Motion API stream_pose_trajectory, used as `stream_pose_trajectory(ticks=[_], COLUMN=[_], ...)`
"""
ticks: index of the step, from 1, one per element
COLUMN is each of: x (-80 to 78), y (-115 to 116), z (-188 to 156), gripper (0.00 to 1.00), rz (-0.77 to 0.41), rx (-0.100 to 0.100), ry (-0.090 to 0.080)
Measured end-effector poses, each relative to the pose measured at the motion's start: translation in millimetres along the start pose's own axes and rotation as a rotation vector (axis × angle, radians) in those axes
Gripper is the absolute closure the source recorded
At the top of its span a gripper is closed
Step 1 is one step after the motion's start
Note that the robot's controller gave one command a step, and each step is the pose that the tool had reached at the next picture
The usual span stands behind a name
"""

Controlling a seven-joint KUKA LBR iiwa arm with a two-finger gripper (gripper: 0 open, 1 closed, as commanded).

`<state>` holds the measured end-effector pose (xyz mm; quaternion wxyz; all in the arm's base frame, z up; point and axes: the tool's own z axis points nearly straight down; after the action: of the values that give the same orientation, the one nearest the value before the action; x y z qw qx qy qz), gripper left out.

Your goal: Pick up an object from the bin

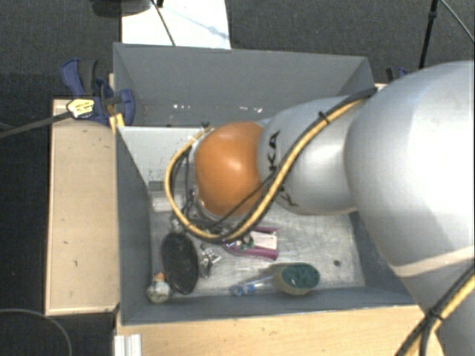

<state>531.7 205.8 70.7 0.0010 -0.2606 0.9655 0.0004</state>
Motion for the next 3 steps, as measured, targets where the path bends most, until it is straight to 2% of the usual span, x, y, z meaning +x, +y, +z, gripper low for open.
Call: stream_pose_trajectory(ticks=[1, 2, 3], x=[-5.9, -5.8, -6.3], y=[35.4, 34.1, 34.9], z=[-3.1, -3.1, -3.7], gripper=[0.00, 1.00, 0.00], rz=[-0.331, -0.322, -0.320], rx=[0.001, 0.001, 0.000], ry=[-0.002, -0.001, -0.002])
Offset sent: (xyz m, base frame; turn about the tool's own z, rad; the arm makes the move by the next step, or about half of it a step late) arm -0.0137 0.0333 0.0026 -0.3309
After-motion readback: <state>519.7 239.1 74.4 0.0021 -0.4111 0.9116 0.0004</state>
